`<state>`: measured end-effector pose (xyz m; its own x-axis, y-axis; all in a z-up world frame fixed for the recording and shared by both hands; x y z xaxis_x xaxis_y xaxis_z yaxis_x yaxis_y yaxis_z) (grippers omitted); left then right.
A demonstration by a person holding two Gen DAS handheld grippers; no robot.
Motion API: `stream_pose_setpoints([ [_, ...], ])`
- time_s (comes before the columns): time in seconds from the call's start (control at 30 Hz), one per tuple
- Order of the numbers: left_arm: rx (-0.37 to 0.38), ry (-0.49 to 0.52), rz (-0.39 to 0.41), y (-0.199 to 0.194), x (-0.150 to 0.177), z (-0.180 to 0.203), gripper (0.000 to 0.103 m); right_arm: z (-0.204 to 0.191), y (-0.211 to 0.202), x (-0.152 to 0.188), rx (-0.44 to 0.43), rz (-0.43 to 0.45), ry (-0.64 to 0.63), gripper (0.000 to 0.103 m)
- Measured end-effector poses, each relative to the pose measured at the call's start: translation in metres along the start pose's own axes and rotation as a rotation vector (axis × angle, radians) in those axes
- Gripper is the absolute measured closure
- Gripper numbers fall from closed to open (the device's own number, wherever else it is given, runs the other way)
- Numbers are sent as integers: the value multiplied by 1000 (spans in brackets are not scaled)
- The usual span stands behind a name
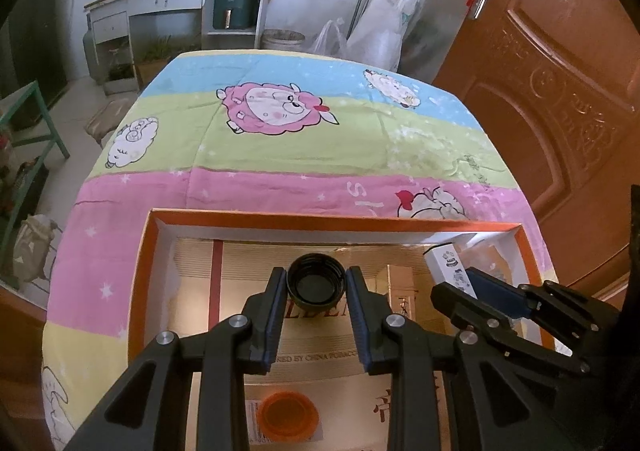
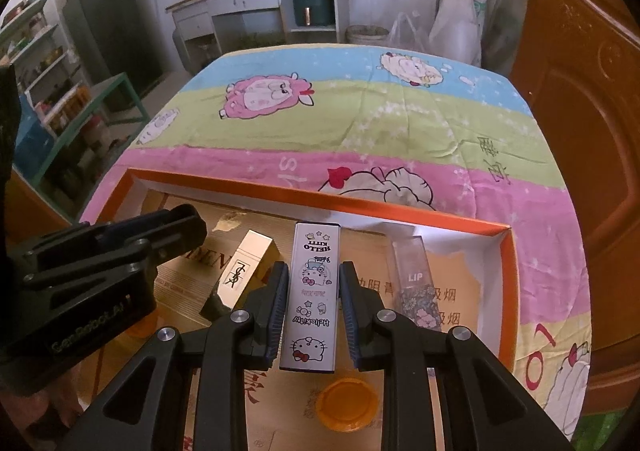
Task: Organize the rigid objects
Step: 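Carry the black cap in the left tool into the box while the right tool carries the Hello Kitty box, then open the left tool to drop the black cap while the right tool releases the Hello Kitty box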
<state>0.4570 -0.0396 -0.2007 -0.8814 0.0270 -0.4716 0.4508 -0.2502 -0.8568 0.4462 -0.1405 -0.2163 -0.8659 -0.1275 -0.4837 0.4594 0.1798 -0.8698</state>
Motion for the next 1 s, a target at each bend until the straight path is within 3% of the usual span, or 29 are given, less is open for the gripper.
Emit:
stream_pose_setpoints([
  [0.53,-13,11,-33,14,5,0,72,2,11,5,24,-35,-13,76],
  [0.83,45,-35,-30,13,3,-3,72,3,14,5,21,-40,-8,76],
  [1.0,30,-28,-28,13,3,-3,72,2,15,5,20,-37,-5,73],
])
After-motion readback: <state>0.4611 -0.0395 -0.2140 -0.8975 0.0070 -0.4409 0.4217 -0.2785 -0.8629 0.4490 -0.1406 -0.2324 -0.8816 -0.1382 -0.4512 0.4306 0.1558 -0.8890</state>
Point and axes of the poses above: each gripper's, at about its wrist camera, not at the fingertips, and y roughly the way its jaws point, z to its right, x to its underside, the point moved 10 cm from there along y, roughly the way its jaws point, and after that the axes turned 4 degrees about -z, right-handed, at the moved point
